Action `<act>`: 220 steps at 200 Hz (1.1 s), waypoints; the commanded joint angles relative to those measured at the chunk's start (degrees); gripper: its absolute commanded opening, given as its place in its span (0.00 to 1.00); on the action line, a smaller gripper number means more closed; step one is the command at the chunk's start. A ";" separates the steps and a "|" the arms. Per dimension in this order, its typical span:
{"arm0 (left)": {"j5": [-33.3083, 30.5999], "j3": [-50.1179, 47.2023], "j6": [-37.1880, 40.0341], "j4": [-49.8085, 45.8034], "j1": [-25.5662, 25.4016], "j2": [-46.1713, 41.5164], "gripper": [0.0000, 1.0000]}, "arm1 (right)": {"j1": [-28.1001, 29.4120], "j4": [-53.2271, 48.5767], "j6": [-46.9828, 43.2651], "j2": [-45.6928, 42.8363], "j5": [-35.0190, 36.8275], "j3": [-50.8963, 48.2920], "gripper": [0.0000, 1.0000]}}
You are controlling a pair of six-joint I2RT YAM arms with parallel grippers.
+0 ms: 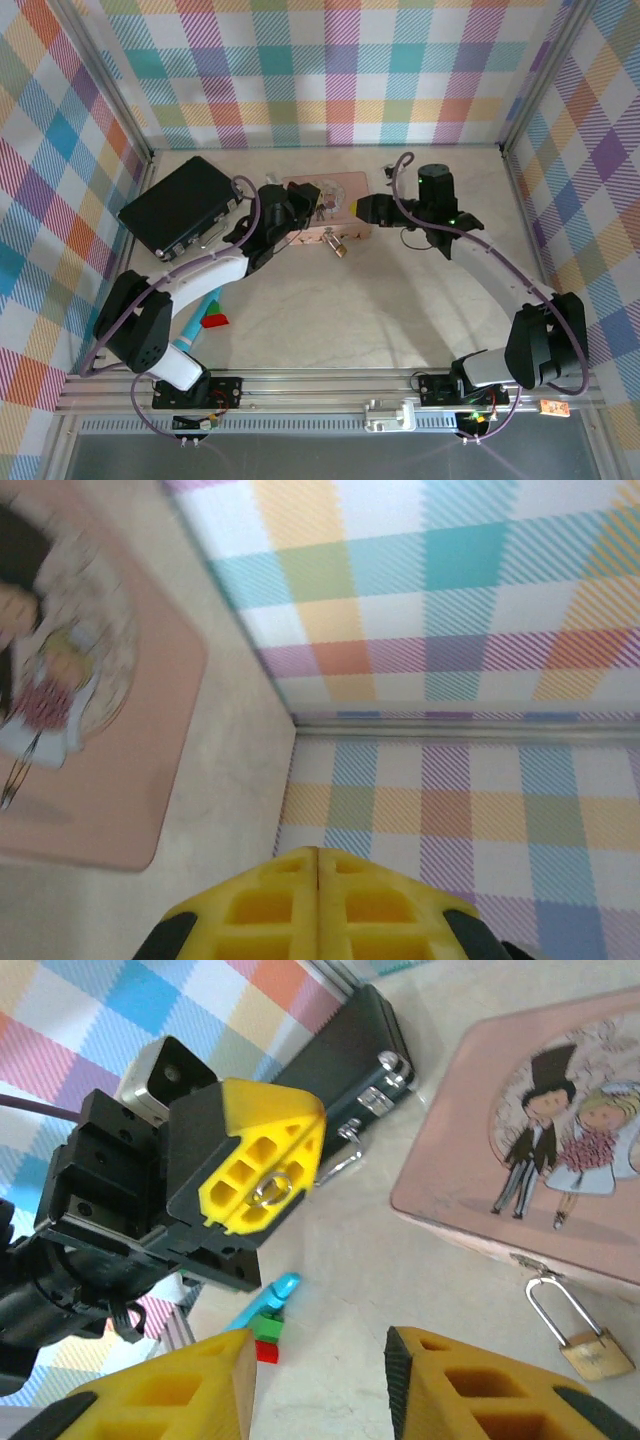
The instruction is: Unlock a padlock with a key
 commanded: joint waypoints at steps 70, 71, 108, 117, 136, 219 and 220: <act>24.15 3.41 34.96 10.54 -0.11 -2.45 0.00 | 0.63 30.42 12.19 1.03 -16.02 -6.45 0.37; 24.18 3.41 34.94 10.52 -0.11 -2.42 0.00 | 0.66 30.46 12.21 1.03 -16.05 -6.41 0.37; 26.92 2.37 30.46 15.47 -0.20 -1.16 0.00 | 1.65 31.96 12.11 2.35 -15.42 -6.28 0.34; 27.01 2.03 29.43 16.55 -0.28 -0.94 0.00 | 1.82 32.71 12.39 2.58 -15.41 -6.37 0.33; 27.18 1.76 28.68 17.25 -0.63 -1.02 0.00 | 2.18 33.24 12.50 2.90 -15.30 -6.20 0.32; 24.22 -0.41 30.93 13.93 -1.25 -2.83 0.00 | 2.45 29.84 9.67 -0.42 -13.22 -7.29 0.26; 24.21 -0.39 30.95 13.84 -1.25 -2.87 0.00 | 2.49 29.69 9.59 -0.49 -13.11 -7.32 0.26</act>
